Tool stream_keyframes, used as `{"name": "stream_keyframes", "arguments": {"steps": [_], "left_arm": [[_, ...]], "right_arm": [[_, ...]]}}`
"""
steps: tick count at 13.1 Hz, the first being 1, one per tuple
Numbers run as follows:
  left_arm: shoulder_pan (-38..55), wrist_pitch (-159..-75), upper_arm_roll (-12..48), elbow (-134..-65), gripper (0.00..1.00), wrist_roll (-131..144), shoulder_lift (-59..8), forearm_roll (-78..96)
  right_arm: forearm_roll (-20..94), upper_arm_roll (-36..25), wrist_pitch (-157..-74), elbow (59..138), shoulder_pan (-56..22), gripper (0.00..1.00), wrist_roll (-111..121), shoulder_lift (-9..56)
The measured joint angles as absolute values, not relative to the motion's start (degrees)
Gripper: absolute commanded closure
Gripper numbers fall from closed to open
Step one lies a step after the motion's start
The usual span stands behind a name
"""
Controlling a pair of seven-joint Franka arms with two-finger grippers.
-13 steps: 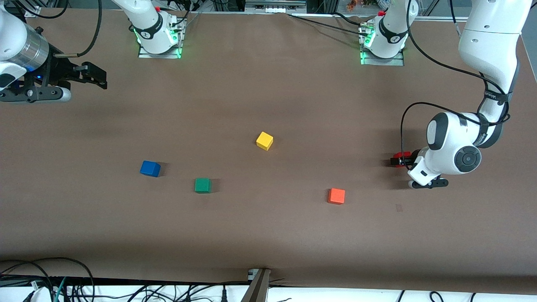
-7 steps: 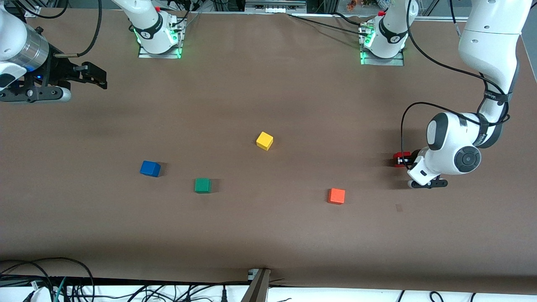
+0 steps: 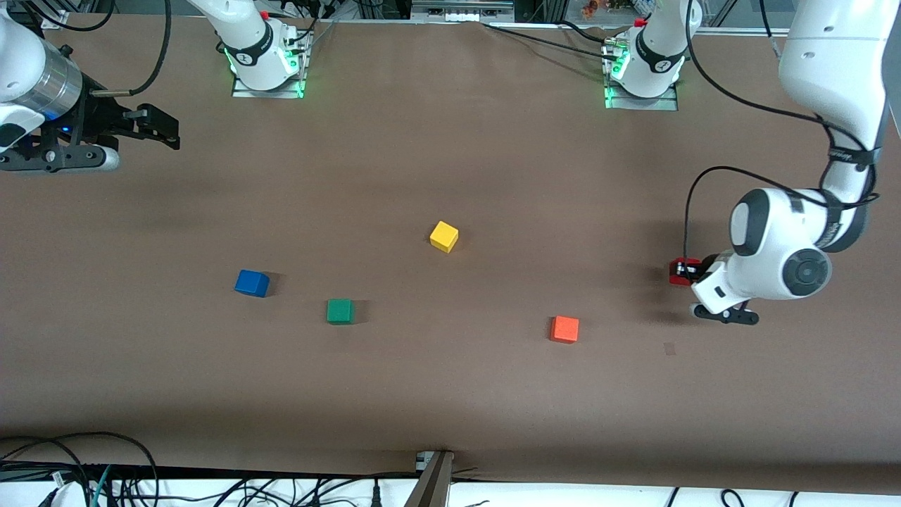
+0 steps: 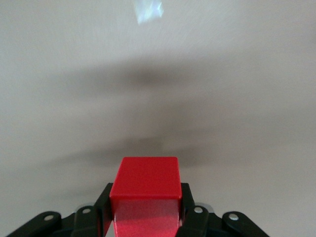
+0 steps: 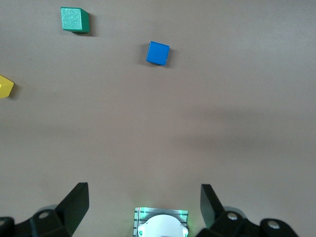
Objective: Pass red block to right arm, stack on blue
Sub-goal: 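Lower the left gripper around the red cube and close it, then lift the red cube with the left gripper toward the table middle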
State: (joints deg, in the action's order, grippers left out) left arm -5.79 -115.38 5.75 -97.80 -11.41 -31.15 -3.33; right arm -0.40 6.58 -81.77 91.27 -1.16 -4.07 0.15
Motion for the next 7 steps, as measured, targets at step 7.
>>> {"name": "stream_keyframes", "arguments": {"steps": [7], "left_arm": [[-5.4,-108.4,12.8,-86.1,1.0,-27.8,-29.2,-1.9]], "right_arm": [[-0.4,6.6,-81.8,91.3,-1.1,0.0,-4.1,0.1]]}}
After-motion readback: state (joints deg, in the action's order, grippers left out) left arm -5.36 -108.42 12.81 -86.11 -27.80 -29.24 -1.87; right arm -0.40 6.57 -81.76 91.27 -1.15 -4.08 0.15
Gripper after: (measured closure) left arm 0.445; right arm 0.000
